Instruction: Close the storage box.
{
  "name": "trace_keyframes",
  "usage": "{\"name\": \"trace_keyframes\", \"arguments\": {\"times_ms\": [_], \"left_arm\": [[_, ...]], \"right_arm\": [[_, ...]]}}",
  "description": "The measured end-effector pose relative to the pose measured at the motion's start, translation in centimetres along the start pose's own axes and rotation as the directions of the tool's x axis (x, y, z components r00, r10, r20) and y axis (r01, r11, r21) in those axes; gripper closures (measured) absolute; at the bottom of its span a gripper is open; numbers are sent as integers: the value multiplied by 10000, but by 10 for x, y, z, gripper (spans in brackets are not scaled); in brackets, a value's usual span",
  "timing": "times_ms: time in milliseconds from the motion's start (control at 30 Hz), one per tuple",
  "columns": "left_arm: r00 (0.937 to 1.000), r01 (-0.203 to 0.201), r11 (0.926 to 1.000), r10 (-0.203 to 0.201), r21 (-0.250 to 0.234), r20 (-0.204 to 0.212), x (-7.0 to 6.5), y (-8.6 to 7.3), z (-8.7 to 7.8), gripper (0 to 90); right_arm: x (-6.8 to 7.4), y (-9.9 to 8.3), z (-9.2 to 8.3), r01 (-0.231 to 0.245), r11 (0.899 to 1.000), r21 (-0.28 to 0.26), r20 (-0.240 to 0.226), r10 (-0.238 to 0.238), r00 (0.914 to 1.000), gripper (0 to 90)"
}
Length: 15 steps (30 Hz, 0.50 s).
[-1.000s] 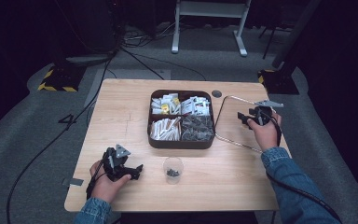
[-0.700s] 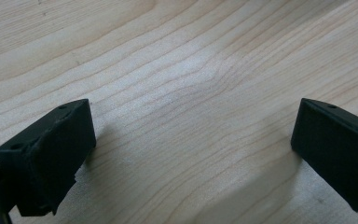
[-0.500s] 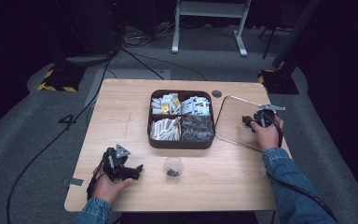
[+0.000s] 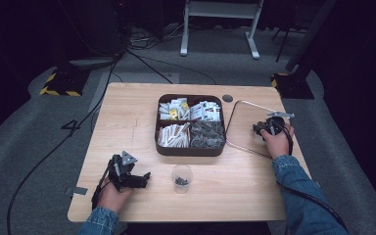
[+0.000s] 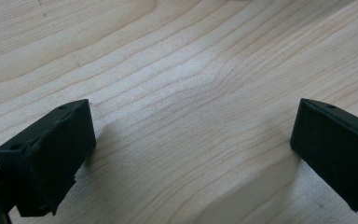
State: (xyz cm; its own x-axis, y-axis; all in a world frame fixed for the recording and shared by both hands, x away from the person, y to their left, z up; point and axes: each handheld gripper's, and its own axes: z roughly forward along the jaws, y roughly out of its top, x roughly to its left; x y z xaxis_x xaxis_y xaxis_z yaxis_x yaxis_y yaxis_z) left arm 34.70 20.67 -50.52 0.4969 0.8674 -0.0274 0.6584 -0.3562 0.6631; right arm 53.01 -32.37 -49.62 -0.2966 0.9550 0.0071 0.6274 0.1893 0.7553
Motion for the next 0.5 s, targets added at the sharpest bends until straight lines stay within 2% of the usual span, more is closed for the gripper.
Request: {"name": "trace_keyframes", "arguments": {"times_ms": [100,167,500], "left_arm": [[10000,34,10000,-34,-41,-17,0,0,0,4],[10000,28,10000,-28,-36,-29,0,0,0,4],[9995,215,9998,-216,-36,-226,3,-1,-1,6]], "right_arm": [[0,0,-1,196,9998,2,69,-196,9998,559],[0,0,-1,227,9997,14,85,-227,9997,580],[0,0,-2,220,9998,-31,124,-219,9997,584]]}}
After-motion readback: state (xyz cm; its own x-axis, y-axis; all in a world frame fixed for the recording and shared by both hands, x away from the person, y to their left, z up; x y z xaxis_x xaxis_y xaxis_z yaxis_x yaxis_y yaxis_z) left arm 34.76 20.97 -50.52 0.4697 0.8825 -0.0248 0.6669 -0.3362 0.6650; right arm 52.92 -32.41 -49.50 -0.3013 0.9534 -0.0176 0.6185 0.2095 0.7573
